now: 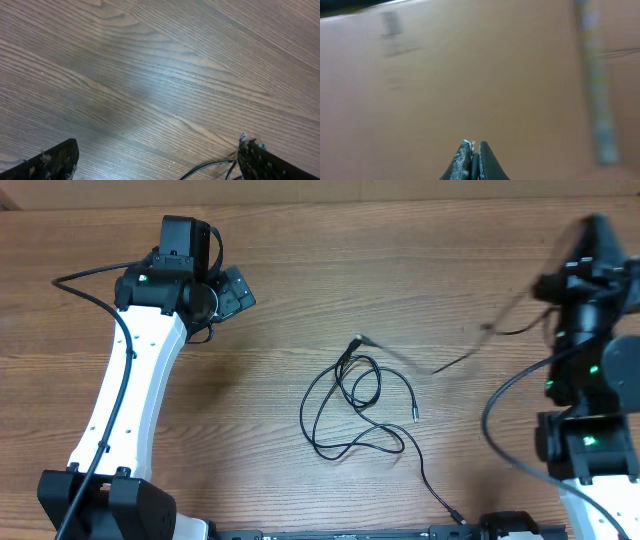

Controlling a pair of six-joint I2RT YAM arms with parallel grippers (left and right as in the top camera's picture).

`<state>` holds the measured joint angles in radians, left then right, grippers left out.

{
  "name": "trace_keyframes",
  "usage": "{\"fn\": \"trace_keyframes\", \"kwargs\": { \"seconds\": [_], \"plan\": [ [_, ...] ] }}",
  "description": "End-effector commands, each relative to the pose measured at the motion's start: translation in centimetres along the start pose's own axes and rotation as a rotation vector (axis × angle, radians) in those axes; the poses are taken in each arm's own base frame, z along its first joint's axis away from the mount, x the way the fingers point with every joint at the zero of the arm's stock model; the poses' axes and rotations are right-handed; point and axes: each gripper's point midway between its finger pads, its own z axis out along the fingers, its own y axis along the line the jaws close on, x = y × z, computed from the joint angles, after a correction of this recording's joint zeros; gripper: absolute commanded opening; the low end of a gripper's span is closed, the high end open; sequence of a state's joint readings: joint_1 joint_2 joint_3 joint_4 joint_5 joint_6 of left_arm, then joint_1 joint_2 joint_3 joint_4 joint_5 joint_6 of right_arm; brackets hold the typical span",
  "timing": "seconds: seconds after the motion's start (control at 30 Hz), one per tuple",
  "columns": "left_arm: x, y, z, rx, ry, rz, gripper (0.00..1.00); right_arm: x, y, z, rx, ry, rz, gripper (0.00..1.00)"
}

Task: Untangle cables
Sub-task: 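Carry the right gripper with the cable off to the right edge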

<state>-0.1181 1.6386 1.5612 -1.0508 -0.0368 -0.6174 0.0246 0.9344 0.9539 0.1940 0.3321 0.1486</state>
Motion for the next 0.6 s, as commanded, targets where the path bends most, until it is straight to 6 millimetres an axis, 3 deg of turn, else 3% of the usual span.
{"fn": "trace_keyframes", "kwargs": {
  "seconds": [0.0, 0.2, 0.33, 0.47, 0.5, 0.57],
  "plan": [
    [-0.2, -0.5, -0.5, 0.017, -0.011, 0.017, 1.00, -3.3, -5.2, -0.1, 0.200, -0.095, -0.070, 0.04],
    [-0.2, -0.5, -0.5, 0.017, -0.012, 0.017, 1.00, -9.1, -10.9, -1.5, 0.387, -0.232, -0.114, 0.04],
    [-0.2, -0.5, -0.5, 0.017, -0.011, 0.017, 1.00, -12.2, -13.8, -2.6, 0.488, -0.304, -0.146, 0.04],
    [-0.2, -0.5, -0.5, 0.017, -0.012, 0.017, 1.00, -13.3, -17.1, -3.3, 0.593, -0.335, -0.187, 0.04],
    [-0.2, -0.5, -0.5, 0.017, -0.012, 0.017, 1.00, -13.2, -19.0, -3.5, 0.652, -0.319, -0.233, 0.04],
    [-0.2, -0.5, -0.5, 0.017, -0.011, 0.017, 1.00, -12.7, -20.8, -3.4, 0.711, -0.284, -0.289, 0.04]
  ]
}}
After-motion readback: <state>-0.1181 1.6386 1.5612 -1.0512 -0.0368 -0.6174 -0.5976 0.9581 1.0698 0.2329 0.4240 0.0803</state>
